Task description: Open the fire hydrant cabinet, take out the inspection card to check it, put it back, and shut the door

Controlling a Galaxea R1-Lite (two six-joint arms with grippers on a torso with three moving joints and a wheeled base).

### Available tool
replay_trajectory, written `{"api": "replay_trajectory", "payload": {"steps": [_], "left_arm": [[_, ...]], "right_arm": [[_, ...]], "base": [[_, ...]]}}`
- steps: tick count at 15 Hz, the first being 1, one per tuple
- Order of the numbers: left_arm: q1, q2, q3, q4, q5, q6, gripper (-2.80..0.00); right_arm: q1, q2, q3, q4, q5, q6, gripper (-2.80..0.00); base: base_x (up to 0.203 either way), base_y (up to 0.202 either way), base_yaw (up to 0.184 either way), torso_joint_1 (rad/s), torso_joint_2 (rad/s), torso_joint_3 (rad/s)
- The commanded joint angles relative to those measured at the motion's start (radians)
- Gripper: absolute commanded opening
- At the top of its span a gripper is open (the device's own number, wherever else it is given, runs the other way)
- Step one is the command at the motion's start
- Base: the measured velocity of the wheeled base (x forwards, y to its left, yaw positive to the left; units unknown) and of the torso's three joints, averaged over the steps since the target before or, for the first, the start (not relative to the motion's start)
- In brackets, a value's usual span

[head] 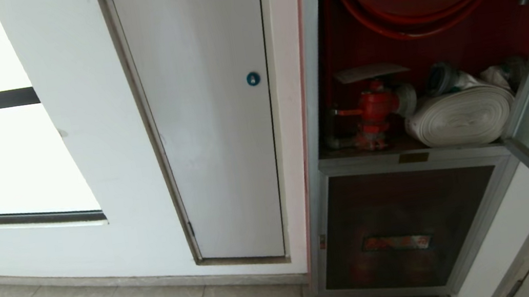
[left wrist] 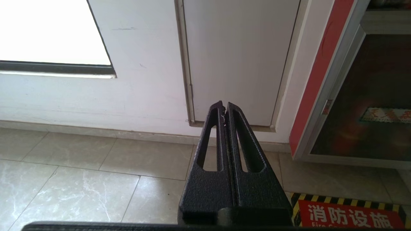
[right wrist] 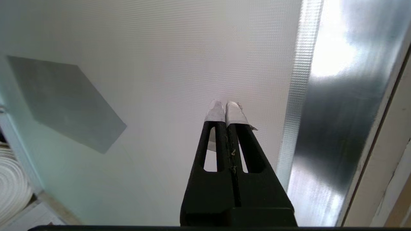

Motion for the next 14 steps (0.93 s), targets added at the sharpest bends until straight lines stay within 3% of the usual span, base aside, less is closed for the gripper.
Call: {"api": "replay_trajectory", "payload": {"steps": [1, 10, 14], "left_arm": [[0.000, 0.001, 0.000, 0.001, 0.000, 0.000, -2.80], [0.000, 0.001, 0.000, 0.001, 0.000, 0.000, -2.80], [0.000, 0.001, 0.000, 0.001, 0.000, 0.000, -2.80]], "right_arm": [[-0.037, 0.024, -0.004, -0.007, 0.006, 0.001, -2.80], [-0.086, 0.083, -0.032, -0.011, 0.080, 0.048, -2.80], [0.083, 0.099, -0.027, -0.005, 0.188, 0.114, -2.80]], "base": [[0.000, 0.000, 0.000, 0.000, 0.00, 0.000], [0.000, 0.000, 0.000, 0.000, 0.00, 0.000], [0.000, 0.000, 0.000, 0.000, 0.00, 0.000]]}}
